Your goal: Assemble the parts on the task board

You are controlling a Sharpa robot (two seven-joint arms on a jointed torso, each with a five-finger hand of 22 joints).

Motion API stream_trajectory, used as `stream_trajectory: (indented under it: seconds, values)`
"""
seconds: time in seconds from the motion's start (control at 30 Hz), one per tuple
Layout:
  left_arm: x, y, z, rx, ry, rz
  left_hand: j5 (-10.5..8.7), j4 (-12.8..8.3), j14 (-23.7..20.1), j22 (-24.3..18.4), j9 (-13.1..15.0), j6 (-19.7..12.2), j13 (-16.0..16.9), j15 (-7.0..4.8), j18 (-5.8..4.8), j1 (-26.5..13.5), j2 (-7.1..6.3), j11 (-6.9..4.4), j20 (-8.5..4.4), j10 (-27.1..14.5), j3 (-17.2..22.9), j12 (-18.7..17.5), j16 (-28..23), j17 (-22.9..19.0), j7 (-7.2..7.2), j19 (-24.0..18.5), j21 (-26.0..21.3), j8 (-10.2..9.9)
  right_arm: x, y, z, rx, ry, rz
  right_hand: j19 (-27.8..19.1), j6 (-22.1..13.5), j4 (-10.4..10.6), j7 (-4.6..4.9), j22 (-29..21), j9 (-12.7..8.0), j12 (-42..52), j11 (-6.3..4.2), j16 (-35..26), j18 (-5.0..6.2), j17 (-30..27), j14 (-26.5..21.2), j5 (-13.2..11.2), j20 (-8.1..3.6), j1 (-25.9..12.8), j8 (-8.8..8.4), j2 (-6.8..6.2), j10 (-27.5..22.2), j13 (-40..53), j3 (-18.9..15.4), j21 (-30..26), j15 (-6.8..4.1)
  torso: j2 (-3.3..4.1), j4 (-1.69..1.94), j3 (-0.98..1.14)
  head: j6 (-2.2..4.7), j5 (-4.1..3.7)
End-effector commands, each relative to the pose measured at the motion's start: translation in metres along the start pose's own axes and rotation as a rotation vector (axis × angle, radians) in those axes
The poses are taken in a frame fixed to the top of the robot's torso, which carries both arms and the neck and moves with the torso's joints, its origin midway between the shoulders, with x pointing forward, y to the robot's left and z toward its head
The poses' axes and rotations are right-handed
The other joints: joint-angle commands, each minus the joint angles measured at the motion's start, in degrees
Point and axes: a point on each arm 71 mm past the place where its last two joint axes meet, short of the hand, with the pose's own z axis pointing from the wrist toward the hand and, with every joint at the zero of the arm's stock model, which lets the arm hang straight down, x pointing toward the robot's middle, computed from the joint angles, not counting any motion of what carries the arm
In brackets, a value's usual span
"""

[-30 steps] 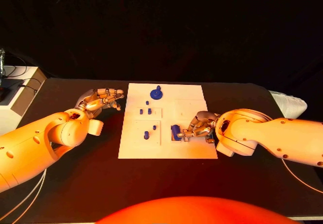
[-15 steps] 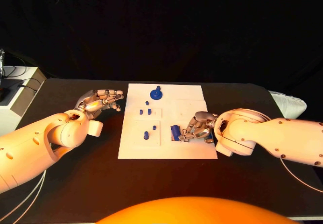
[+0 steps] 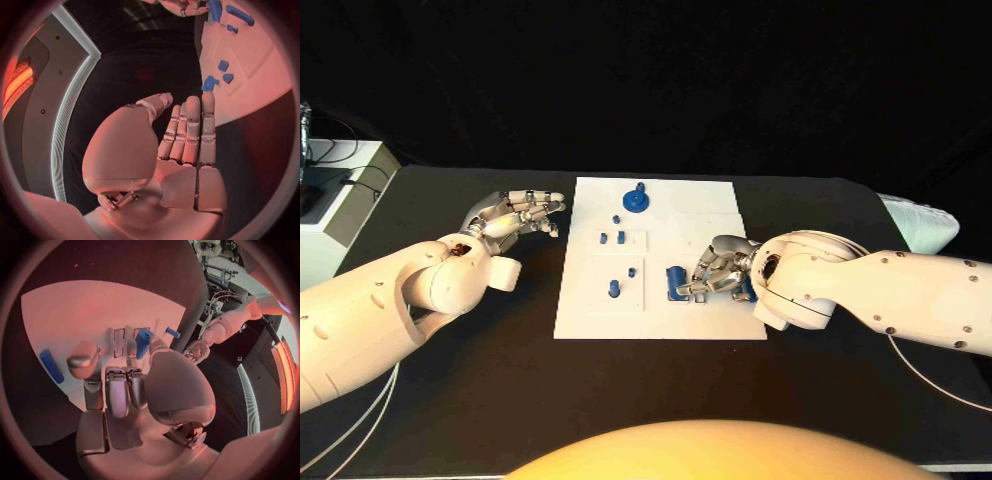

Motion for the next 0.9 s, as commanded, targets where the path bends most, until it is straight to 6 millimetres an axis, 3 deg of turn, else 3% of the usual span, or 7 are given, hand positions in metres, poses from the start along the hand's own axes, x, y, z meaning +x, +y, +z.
stream_trajectory:
  seconds: [0.03, 0.23, 0.47, 0.9]
  values:
    - [0.0019, -0.0007, 0.0001, 0.006, 0.016, -0.01, 0.08, 0.28, -0.18, -0.05, -0.09, -0.24, 0.0, 0.09, 0.79, -0.05, 0.46, -0.14, 0.29, -0.36, -0.12, 0.31, -0.14, 0.08, -0.02, -0.07, -0.36, 0.13, 0.0011, 0.0006, 0.001, -0.006, 0.003, -0.018, 0.38, 0.44, -0.17, -0.04, 0.04, -0.08, 0.2, -0.4, 0.26, -0.39, 12.69, 5.46, 0.36, -0.12, -0.02, -0.21, -0.05, 5.61, 14.6, 0.32, 0.07, -0.43, 0.0, -0.1, 0.05, -0.04, 0.06]
    - [0.0016, -0.0007, 0.0, 0.006, 0.015, -0.009, 0.1, 0.31, -0.18, -0.06, -0.09, -0.21, 0.0, 0.1, 0.79, -0.03, 0.55, -0.14, 0.3, -0.38, -0.08, 0.37, -0.14, 0.08, -0.04, -0.06, -0.38, 0.16, 0.0047, -0.0005, 0.0017, -0.001, 0.025, -0.029, 0.36, 0.47, -0.37, -0.14, 0.07, -0.08, 0.19, -0.49, 0.25, -0.38, 12.68, 5.46, -0.01, -0.19, 0.75, -0.24, -0.78, 5.61, 14.59, 0.57, -0.02, -0.52, 0.02, -0.26, 0.0, 0.0, -0.03]
    - [0.0023, -0.0003, 0.0004, 0.005, 0.016, -0.01, 0.1, 0.31, -0.18, -0.06, -0.09, -0.21, 0.0, 0.1, 0.79, -0.03, 0.55, -0.14, 0.3, -0.38, -0.08, 0.37, -0.14, 0.08, -0.04, -0.06, -0.38, 0.16, 0.0048, -0.0024, 0.0029, 0.01, 0.019, -0.04, 0.35, 0.49, -0.42, -0.19, 0.09, -0.1, 0.13, -0.54, 0.24, -0.37, 12.64, 5.45, -0.23, -0.23, 1.48, -0.28, -1.03, 5.58, 14.56, 0.98, -0.12, -0.57, -0.06, -0.01, 0.0, -0.1, -0.26]
    - [0.0016, 0.0009, -0.0004, 0.002, 0.014, -0.01, 0.11, 0.29, -0.19, -0.06, -0.09, -0.2, 0.0, 0.09, 0.8, 0.03, 0.57, -0.15, 0.3, -0.41, -0.05, 0.41, -0.13, 0.09, -0.05, -0.05, -0.38, 0.18, 0.0069, -0.0021, 0.0054, 0.008, 0.014, -0.048, 0.34, 0.66, -0.33, -0.26, 0.13, -0.12, 0.22, -0.61, 0.22, -0.36, 12.56, 5.43, -0.73, -0.31, 2.58, -0.29, -1.17, 5.62, 14.62, 1.8, -0.25, -0.64, -0.01, -0.05, 0.0, -0.18, -0.24]
